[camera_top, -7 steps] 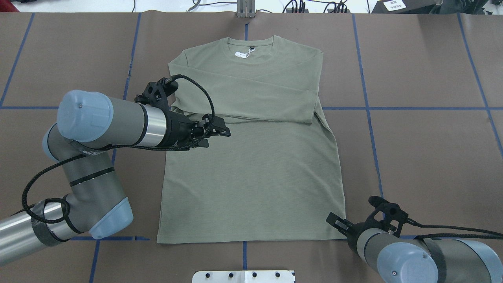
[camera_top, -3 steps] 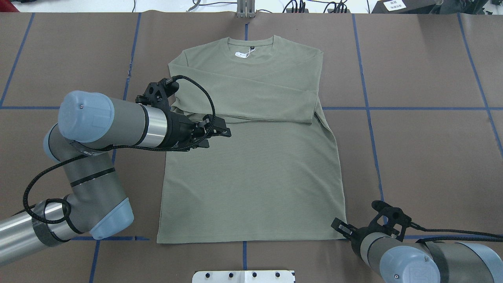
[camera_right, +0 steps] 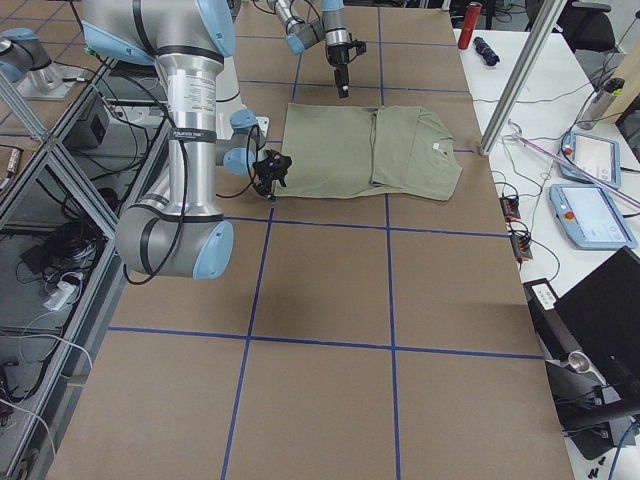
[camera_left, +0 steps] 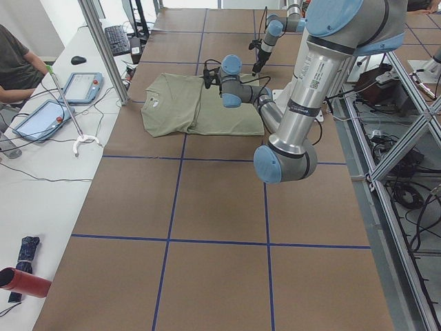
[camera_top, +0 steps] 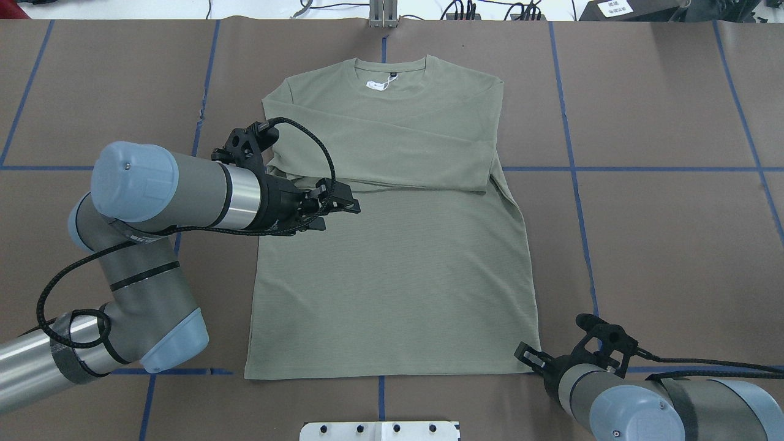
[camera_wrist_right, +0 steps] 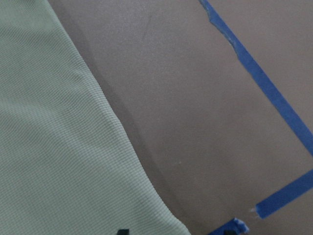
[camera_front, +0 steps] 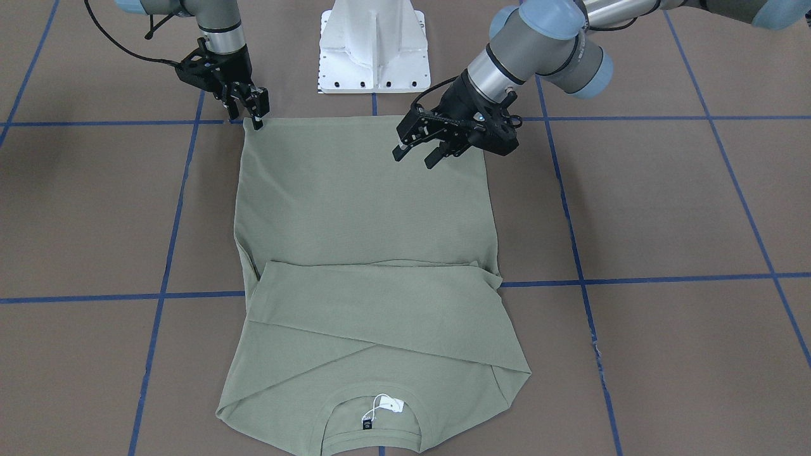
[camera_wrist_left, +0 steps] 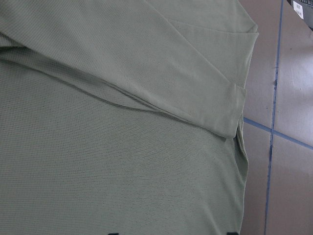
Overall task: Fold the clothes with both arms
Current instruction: 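Move the right gripper to the hem corner nearest the robot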
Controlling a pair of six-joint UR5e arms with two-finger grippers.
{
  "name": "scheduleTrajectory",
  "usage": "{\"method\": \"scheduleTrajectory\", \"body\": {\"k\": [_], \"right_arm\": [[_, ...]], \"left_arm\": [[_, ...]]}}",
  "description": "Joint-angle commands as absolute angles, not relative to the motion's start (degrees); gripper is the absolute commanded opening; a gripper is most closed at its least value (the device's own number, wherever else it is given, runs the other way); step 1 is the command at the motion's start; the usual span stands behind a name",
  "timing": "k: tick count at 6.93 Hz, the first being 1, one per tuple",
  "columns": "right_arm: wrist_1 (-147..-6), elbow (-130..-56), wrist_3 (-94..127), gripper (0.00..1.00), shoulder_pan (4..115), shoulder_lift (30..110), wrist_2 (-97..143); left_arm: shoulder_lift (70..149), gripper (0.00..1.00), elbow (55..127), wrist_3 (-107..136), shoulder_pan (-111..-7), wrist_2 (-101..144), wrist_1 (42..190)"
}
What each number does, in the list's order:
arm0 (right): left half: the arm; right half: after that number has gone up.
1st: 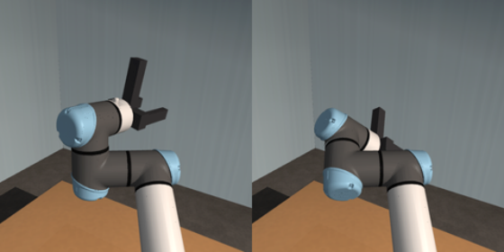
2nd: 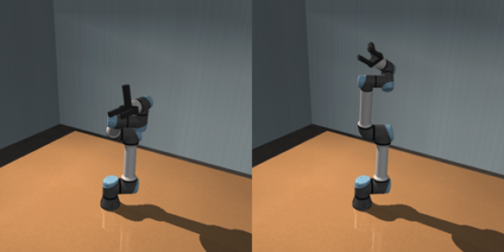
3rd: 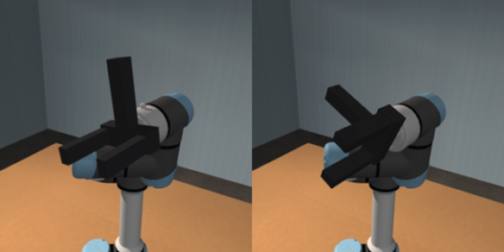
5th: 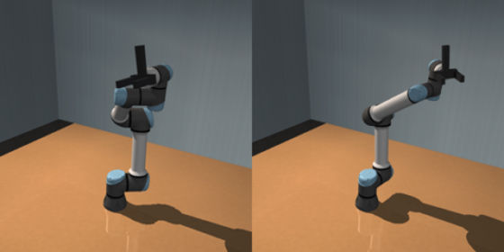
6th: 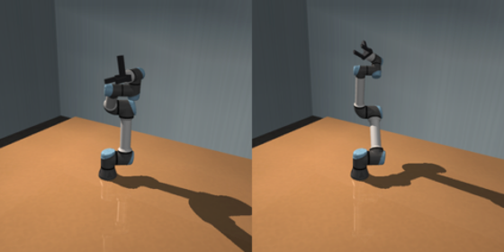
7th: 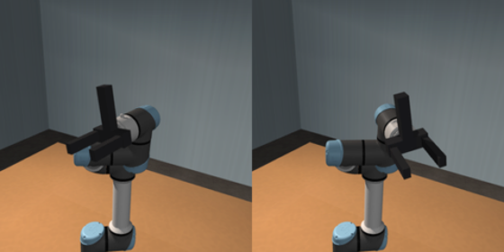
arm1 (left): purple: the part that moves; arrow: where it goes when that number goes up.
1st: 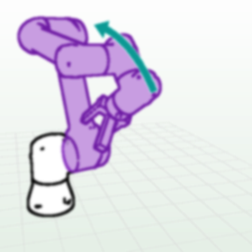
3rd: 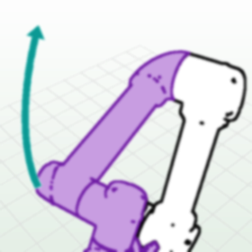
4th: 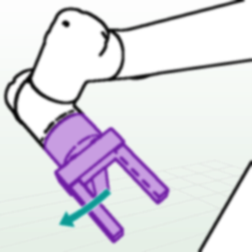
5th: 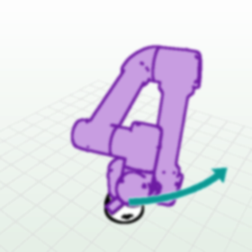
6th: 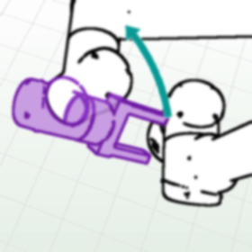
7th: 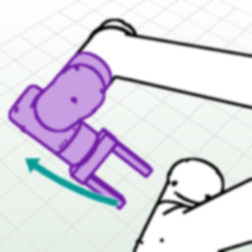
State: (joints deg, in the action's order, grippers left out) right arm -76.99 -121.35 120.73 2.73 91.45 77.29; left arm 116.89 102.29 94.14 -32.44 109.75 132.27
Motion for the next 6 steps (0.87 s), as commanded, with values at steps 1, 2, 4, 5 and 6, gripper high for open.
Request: {"method": "scheduleTrajectory", "body": {"k": [1, 2, 4, 5, 6], "right_arm": [[-77.0, -121.4, 120.8, 0.66, 2.6, 91.3, 77.3], [-77.0, -121.0, 120.8, 0.66, 2.6, 91.3, 77.3], [-77.0, -120.9, 120.8, 0.62, 2.5, 91.3, 77.3], [-77.0, -121.3, 120.8, 0.43, 2.5, 91.3, 77.3], [-77.0, -121.2, 120.8, 0.16, 2.5, 91.3, 77.3]], "left_arm": [[116.9, 0.79, 102.3, 94.1, -32.5, 109.7, 132.3], [116.9, 0.79, 102.3, 94.1, -32.5, 109.7, 132.3], [116.9, 0.79, 102.4, 94.1, -32.7, 109.7, 132.3], [116.9, 0.79, 102.4, 94.1, -32.7, 109.7, 132.3], [117.0, 0.79, 102.5, 94.1, -32.7, 109.7, 132.3]]}}
